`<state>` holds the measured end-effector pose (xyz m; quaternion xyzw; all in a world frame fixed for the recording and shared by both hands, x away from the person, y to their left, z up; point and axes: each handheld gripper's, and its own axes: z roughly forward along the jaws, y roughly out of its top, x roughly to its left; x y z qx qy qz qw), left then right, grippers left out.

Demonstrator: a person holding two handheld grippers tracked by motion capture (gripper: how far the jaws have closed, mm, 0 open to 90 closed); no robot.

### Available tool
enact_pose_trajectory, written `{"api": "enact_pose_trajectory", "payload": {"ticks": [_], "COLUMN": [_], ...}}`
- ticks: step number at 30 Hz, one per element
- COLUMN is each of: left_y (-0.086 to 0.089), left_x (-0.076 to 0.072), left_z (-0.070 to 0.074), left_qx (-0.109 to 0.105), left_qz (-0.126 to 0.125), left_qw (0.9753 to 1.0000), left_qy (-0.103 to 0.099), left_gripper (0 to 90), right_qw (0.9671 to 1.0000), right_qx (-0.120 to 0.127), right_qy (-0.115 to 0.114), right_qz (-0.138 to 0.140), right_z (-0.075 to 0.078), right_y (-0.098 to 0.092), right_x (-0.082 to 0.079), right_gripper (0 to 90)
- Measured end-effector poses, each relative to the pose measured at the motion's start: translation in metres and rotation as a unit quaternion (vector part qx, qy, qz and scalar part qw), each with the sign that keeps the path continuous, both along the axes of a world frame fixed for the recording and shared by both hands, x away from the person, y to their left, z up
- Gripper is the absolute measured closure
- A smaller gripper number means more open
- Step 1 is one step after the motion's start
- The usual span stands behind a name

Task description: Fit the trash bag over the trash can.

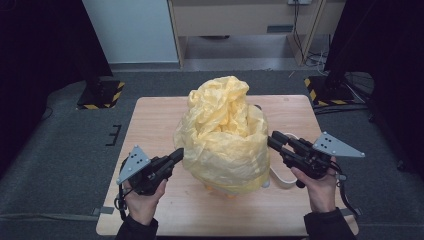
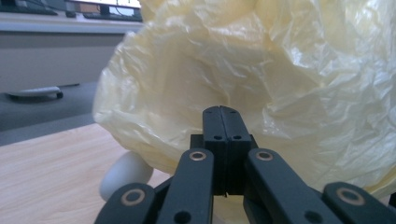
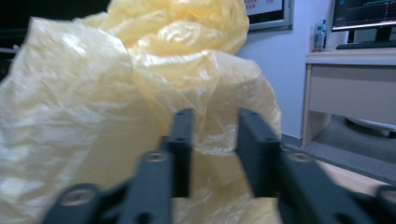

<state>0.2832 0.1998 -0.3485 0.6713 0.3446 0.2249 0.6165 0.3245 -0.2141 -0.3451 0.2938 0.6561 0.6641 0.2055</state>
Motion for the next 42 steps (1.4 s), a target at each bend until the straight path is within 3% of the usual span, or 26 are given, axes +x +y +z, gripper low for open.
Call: {"api": "enact_pose_trajectory", "payload": {"ticks": [2,6,10,13,16,20,21,26,30,36,42], "left_y": [0.004,0.013,0.013,0.001,-0.010,-0.016,-0.017,-0.020,-0.020,-0.020,-0.019], "left_x": [-0.002,-0.006,-0.011,-0.011,-0.007,0.000,0.002,0.002,0.001,0.000,-0.003], "left_z": [0.003,0.009,0.015,0.016,0.011,0.002,0.000,-0.004,-0.005,-0.008,-0.020], "left_qx": [-0.008,-0.023,-0.028,-0.014,-0.002,0.008,0.011,0.017,0.017,0.019,0.048], "left_qz": [0.007,0.032,0.028,0.014,0.007,0.002,-0.001,-0.007,-0.013,-0.019,-0.018], "left_qw": [0.9999,0.9992,0.9990,0.9996,0.9999,1.0000,0.9999,0.9998,0.9997,0.9995,0.9983], "left_qy": [-0.004,-0.005,-0.019,-0.018,-0.008,0.003,0.005,0.007,0.010,0.015,0.028], "left_gripper": [86.1,62.9,52.6,44.2,40.7,46.7,49.9,70.7,88.9,90.0,90.0], "right_qw": [1.0000,0.9997,0.9992,0.9988,0.9986,0.9978,0.9974,0.9966,0.9968,0.9969,0.9965], "right_qx": [0.001,0.019,0.026,0.020,0.003,-0.014,-0.017,-0.021,-0.013,-0.012,-0.037], "right_qy": [-0.007,-0.006,0.002,0.006,0.009,-0.004,-0.008,-0.004,0.003,0.018,0.042], "right_qz": [0.000,0.014,0.031,0.044,0.053,0.065,0.070,0.080,0.079,0.076,0.061], "right_z": [0.003,0.005,0.008,0.011,0.008,0.003,0.002,0.001,-0.001,-0.007,-0.020], "right_y": [-0.002,-0.005,-0.001,0.007,0.016,0.018,0.018,0.018,0.016,0.009,0.003], "right_x": [-0.002,-0.004,-0.005,-0.003,0.001,0.005,0.005,0.006,0.005,0.004,0.003], "right_gripper": [52.4,39.7,29.5,27.0,33.0,56.0,64.6,87.5,90.0,90.0,90.0]}}
